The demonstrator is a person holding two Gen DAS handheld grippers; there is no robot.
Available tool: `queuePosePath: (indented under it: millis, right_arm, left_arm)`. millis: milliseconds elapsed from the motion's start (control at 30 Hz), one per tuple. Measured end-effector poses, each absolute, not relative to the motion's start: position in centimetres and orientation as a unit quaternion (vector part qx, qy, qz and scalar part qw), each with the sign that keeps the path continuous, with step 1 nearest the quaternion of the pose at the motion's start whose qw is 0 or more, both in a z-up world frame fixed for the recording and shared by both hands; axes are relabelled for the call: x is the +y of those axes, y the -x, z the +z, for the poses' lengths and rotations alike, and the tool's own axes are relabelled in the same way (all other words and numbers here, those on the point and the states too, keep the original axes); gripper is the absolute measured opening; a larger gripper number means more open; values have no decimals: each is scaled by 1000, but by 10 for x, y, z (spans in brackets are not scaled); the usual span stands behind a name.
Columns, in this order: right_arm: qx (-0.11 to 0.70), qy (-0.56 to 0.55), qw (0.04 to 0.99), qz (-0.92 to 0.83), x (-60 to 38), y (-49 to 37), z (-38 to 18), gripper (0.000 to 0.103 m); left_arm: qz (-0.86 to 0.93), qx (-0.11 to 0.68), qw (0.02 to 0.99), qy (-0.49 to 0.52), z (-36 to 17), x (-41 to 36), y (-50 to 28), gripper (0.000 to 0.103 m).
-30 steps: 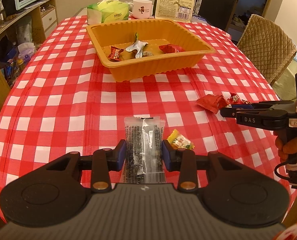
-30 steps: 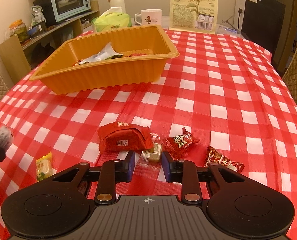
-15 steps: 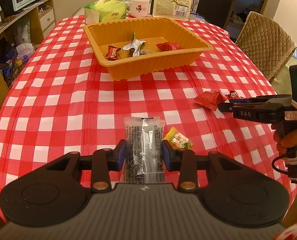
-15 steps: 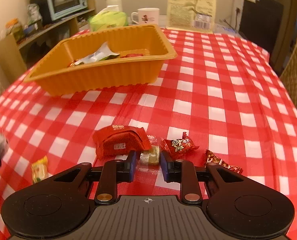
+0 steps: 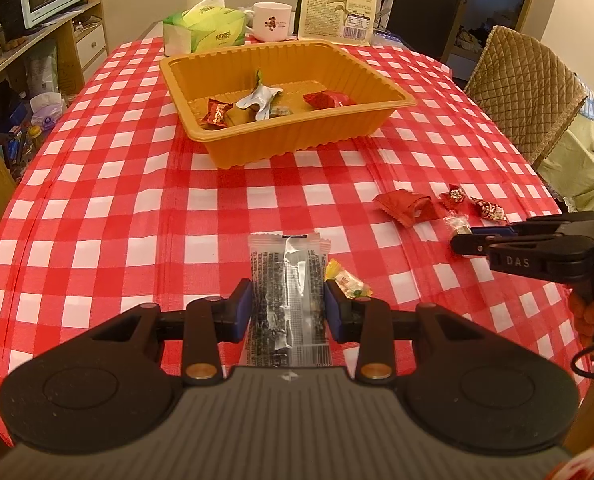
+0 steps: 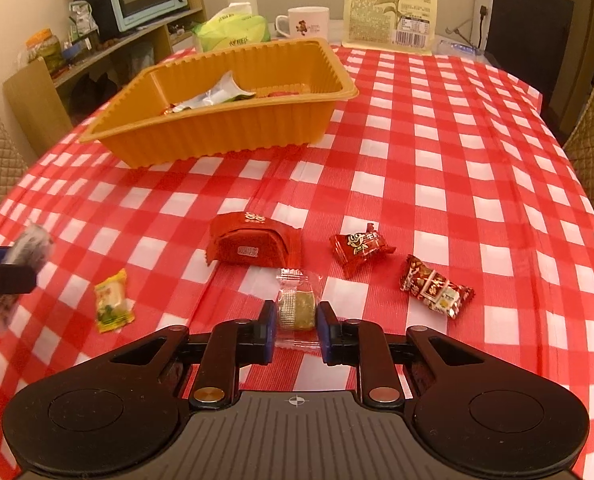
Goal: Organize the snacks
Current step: 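Lift both held snacks and carry them toward the orange tray, then lower both snacks into the orange tray and open both tools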
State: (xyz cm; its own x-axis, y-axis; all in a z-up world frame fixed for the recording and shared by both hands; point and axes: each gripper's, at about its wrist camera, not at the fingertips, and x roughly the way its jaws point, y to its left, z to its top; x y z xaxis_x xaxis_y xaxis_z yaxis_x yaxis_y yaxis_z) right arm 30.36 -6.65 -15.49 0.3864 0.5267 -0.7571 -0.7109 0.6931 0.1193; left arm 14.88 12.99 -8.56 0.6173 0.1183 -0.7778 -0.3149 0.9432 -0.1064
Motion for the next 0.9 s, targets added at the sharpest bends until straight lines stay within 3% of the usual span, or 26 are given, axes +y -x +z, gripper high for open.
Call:
queuePosePath:
  millis: [467,900]
  right_arm:
    - [379,54,830,405,-84,-294,-102,22]
    - [349,29,827,441,-41,-312,-62,22]
  left_arm:
    - [107,395,906,105,-62,127,-160,34]
    - [113,360,922,87,-35,161,-195,34]
